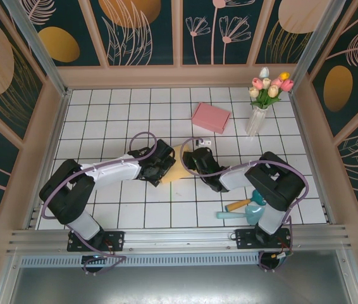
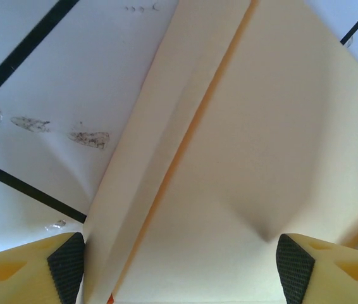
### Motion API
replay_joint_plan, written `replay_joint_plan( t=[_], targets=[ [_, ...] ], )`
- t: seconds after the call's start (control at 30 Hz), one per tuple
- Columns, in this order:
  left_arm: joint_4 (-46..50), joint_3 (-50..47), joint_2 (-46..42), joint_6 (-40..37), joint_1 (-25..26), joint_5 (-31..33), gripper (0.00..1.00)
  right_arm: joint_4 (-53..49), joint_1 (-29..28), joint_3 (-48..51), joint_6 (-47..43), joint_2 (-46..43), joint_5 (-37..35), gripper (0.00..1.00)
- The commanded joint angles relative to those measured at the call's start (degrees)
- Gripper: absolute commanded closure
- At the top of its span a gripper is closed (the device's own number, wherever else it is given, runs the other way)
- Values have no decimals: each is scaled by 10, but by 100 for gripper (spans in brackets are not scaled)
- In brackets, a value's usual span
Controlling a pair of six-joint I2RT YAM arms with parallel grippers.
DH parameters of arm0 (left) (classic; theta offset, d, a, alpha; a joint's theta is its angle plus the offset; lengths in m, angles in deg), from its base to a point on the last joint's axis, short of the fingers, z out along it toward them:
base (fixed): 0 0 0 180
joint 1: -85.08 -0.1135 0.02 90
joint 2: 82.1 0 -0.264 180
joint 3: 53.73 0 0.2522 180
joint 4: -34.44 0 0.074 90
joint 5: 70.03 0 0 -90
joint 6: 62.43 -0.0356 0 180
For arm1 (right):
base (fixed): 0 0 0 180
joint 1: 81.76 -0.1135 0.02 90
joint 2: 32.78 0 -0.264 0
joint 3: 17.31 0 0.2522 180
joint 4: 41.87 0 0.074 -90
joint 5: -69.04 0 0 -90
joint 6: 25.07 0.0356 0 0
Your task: Fold the paper box
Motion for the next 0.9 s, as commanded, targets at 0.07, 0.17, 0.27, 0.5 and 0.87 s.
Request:
replay_joint_plan(
  t=[0.07,0.17,0.27,0.5,0.87],
  targets=[
    [10,45,7,-26,1,48,21,-57,-26,32,13,17,47,51],
    [13,48,25,-28,0,43,21,-61,-28,32,13,11,44,51],
    [4,41,40,-26,-6,36,22,-65,-28,33,12,5,42,51],
    [-5,14,44,-28,-21,35,23,-89,-28,32,-1,-20,36,50],
    [-4,-5,38,-28,-28,36,22,-144,-35,40,-9,-88,28,49]
  ],
)
